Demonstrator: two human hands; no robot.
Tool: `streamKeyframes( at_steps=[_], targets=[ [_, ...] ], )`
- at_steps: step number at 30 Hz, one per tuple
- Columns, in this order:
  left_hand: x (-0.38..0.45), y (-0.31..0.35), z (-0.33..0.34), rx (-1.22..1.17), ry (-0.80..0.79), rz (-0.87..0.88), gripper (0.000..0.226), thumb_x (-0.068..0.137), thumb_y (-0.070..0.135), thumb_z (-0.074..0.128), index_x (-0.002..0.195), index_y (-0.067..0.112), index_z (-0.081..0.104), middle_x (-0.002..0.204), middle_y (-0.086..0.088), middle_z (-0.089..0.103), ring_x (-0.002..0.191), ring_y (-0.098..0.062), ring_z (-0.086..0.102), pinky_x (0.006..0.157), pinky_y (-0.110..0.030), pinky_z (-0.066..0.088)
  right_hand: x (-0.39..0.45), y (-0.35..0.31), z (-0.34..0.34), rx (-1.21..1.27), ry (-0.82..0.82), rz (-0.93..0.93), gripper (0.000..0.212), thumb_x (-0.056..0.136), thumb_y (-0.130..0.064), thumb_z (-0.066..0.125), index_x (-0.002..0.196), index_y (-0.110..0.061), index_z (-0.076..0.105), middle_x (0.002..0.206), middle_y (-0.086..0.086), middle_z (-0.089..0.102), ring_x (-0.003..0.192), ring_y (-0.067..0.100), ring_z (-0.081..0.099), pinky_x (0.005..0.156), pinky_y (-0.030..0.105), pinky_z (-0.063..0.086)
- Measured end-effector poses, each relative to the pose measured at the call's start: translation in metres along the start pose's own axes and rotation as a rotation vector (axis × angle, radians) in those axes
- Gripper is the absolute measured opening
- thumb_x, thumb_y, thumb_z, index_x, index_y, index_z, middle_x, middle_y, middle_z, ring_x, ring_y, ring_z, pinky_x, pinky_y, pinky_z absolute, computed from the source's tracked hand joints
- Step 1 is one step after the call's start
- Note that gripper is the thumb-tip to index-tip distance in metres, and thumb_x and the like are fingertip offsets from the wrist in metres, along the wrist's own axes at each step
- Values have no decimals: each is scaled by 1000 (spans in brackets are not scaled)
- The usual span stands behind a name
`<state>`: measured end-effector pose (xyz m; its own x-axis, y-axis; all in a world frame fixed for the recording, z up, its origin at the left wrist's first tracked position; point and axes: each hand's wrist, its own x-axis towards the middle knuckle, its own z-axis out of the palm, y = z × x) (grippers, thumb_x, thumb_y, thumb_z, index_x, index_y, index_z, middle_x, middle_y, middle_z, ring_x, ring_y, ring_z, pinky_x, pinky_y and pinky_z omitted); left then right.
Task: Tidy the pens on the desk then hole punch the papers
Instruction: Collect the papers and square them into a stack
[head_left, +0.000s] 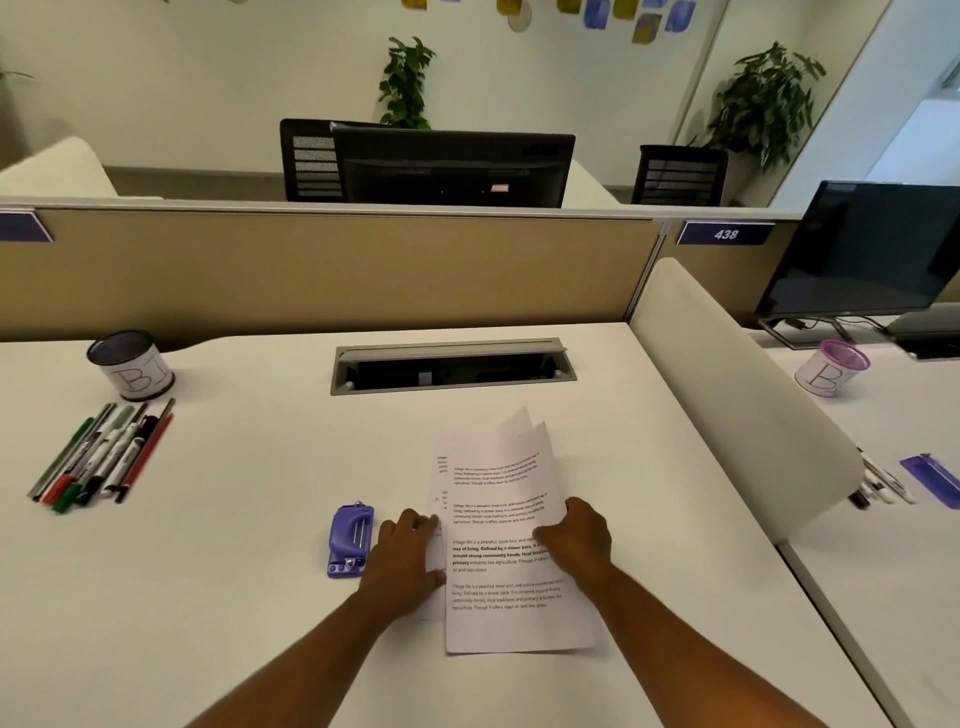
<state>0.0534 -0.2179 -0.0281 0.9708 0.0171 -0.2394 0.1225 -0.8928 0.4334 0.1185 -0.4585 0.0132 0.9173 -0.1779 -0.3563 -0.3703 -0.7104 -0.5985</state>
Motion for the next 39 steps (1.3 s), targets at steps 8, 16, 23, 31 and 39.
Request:
streamKeyframes(
  at_steps=[8,16,23,31,39],
  targets=[
    [-7,-1,1,11,26,19,81,85,45,69,153,23,29,146,2,37,127,-20,40,104,-33,45,6,6,4,359,-62,114,46,67,-13,87,107,-14,64,106,4,74,90,22,72,81,37,61],
    [-11,1,2,-35,25,-1,82,84,46,71,152,23,31,147,4,35,131,-18,38,106,-34,45,8,19,2,687,-170,131,37,79,0,82,114,1,72,104,16,78,94,33,75,91,49,60],
    [-6,8,-6,-436,130,-128,78,87,46,70,149,16,33,146,-4,41,133,-24,43,110,-41,42,9,29,-13,756,-228,40,37,86,-4,77,122,-6,68,110,15,77,102,36,74,95,56,57],
    [-5,14,-23,-871,-32,-224,26,100,27,55,123,14,58,120,-4,69,100,-21,70,91,-44,59,10,37,-15,812,-200,94,29,86,-7,79,113,-8,71,102,17,79,91,39,76,81,54,62],
    [12,-8,-59,-536,-45,-171,23,97,22,59,120,17,60,121,-4,64,101,-17,60,85,-29,45,24,54,-37,847,-53,121,27,88,-13,78,112,-16,66,103,10,76,94,35,72,79,52,62]
  ],
)
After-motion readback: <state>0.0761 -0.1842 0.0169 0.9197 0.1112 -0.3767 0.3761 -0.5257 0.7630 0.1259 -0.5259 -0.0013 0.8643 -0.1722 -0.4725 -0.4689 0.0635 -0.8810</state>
